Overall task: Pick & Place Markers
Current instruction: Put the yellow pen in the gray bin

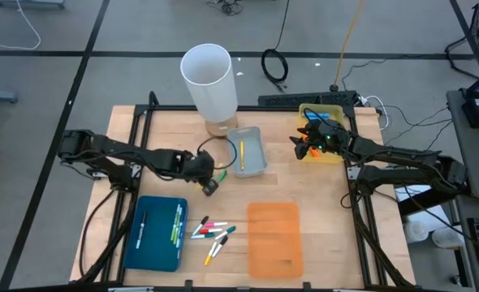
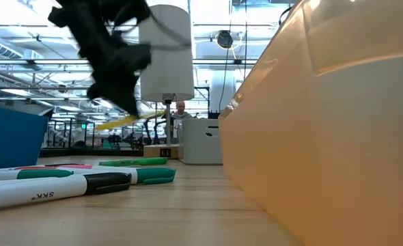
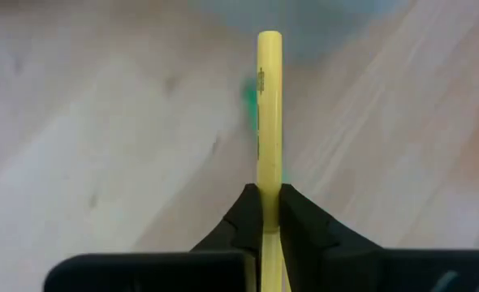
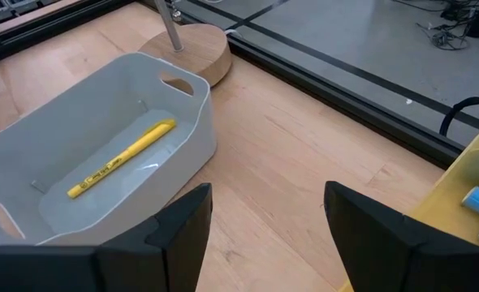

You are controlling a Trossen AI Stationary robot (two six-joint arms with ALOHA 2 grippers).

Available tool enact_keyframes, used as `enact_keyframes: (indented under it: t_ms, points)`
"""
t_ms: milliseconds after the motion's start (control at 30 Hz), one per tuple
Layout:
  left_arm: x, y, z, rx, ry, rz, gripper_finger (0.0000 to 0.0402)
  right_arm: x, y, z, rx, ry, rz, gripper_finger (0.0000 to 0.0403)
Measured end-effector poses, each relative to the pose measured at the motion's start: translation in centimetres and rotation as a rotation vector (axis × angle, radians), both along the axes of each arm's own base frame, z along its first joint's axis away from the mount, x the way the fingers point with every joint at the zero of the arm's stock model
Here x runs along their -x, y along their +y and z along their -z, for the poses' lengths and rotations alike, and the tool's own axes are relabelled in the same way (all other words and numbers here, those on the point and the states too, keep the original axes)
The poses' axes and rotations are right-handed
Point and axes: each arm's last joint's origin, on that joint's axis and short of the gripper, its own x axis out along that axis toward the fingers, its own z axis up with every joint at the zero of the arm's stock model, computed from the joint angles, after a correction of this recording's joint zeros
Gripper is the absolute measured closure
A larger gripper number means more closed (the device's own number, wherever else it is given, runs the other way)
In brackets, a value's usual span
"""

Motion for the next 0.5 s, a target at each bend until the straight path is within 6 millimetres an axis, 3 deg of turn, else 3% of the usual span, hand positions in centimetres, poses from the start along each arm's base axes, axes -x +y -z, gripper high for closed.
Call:
enact_keyframes:
  t_ms: [233,500]
  points:
    - [-2.8,1.7,-3.7,-0.099,-0.444,0.027,0.0354,0.0,0.0,-0.1,0.003,-0.006,0.000,0.0177]
    - [-5.2,5.1,-4.2,-0.199,-0.691,-0.047,0.0379,0.0,0.0,-0.1,0.003,-0.006,0.001,0.0177]
